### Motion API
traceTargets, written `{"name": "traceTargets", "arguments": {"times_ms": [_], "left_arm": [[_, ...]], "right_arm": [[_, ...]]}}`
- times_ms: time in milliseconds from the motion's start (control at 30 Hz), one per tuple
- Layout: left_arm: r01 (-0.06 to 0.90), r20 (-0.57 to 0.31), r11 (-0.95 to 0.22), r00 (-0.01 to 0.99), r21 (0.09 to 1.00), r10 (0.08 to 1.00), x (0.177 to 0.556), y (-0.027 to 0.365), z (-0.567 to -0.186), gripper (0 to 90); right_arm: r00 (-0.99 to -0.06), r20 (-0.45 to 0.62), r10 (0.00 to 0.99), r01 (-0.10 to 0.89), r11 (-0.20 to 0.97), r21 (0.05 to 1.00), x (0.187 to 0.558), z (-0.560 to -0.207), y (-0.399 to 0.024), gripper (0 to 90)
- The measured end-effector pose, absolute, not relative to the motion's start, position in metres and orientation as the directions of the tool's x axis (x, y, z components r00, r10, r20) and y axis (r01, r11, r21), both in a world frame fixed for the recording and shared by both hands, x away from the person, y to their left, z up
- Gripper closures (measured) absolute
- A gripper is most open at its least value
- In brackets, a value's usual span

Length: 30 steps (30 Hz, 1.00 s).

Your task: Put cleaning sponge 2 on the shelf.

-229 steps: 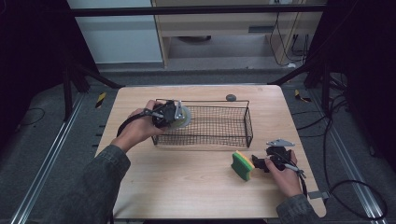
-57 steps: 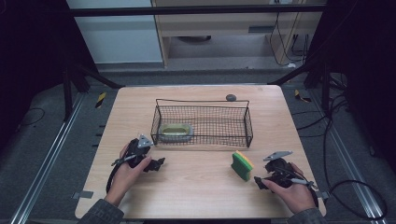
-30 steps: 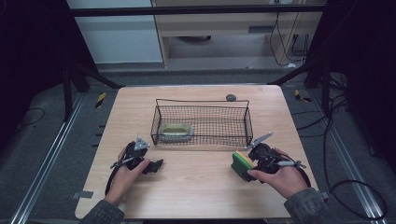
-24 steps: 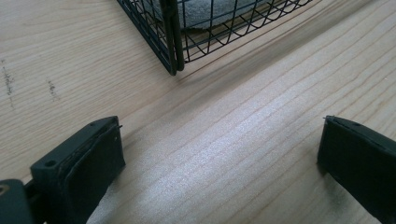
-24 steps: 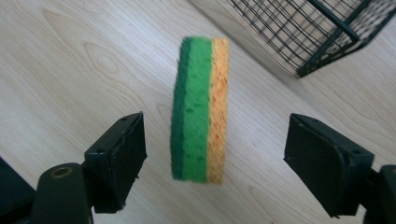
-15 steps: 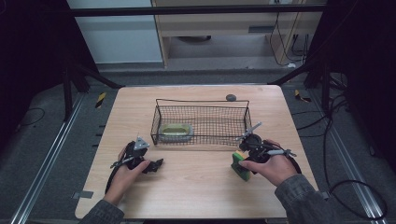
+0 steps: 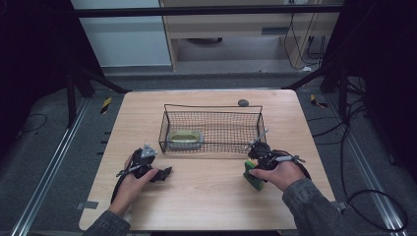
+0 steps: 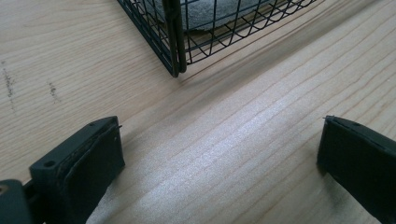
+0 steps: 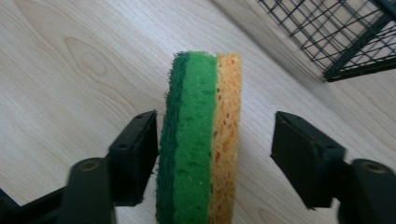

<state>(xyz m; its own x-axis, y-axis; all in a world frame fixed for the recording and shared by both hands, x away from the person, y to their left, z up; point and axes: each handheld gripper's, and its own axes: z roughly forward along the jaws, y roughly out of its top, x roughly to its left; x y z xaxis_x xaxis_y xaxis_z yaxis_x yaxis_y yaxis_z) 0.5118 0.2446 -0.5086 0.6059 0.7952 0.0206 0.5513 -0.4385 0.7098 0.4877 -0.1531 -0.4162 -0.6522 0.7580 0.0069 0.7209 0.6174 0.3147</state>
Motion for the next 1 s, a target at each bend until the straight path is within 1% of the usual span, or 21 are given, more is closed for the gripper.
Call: {"name": "traceTargets", "arguments": {"times_ms": [33,67,133,267,400,467,500,700,800,1000], "left_arm": [[0.551,0.021,-0.439,0.606,0.71,0.795,0.512,0.245,-0.509,0.0],[0.551,0.02,-0.438,0.606,0.71,0.795,0.512,0.245,-0.509,0.0],[0.551,0.019,-0.439,0.607,0.71,0.794,0.512,0.245,-0.509,0.0],[0.551,0.018,-0.438,0.607,0.71,0.794,0.513,0.245,-0.509,0.0],[0.551,0.019,-0.439,0.608,0.71,0.794,0.512,0.245,-0.509,0.0],[0.551,0.019,-0.438,0.608,0.71,0.794,0.512,0.245,-0.509,0.0],[0.551,0.019,-0.438,0.608,0.71,0.794,0.512,0.245,-0.509,0.0],[0.551,0.018,-0.438,0.607,0.71,0.794,0.513,0.245,-0.509,0.0],[0.551,0.018,-0.438,0.608,0.71,0.794,0.513,0.245,-0.509,0.0],[0.551,0.019,-0.439,0.608,0.71,0.794,0.513,0.245,-0.509,0.0]], "right_arm": [[-0.652,0.007,0.758,0.721,0.617,0.315,0.488,-0.416,-0.153,41.4],[-0.662,0.011,0.749,0.716,0.628,0.305,0.488,-0.417,-0.153,52.5],[-0.665,0.02,0.747,0.715,0.629,0.306,0.488,-0.416,-0.154,63.0],[-0.666,0.027,0.746,0.714,0.626,0.312,0.487,-0.414,-0.159,64.0],[-0.652,0.019,0.758,0.713,0.604,0.356,0.484,-0.409,-0.173,64.0],[-0.65,0.014,0.76,0.712,0.602,0.361,0.484,-0.408,-0.176,64.0],[-0.643,0.009,0.766,0.712,0.593,0.375,0.483,-0.405,-0.184,63.9],[-0.623,-0.003,0.782,0.716,0.571,0.402,0.483,-0.4,-0.203,63.9],[-0.596,-0.016,0.803,0.726,0.547,0.417,0.487,-0.395,-0.219,64.0],[-0.57,-0.041,0.821,0.729,0.528,0.436,0.493,-0.388,-0.233,64.0]]}}
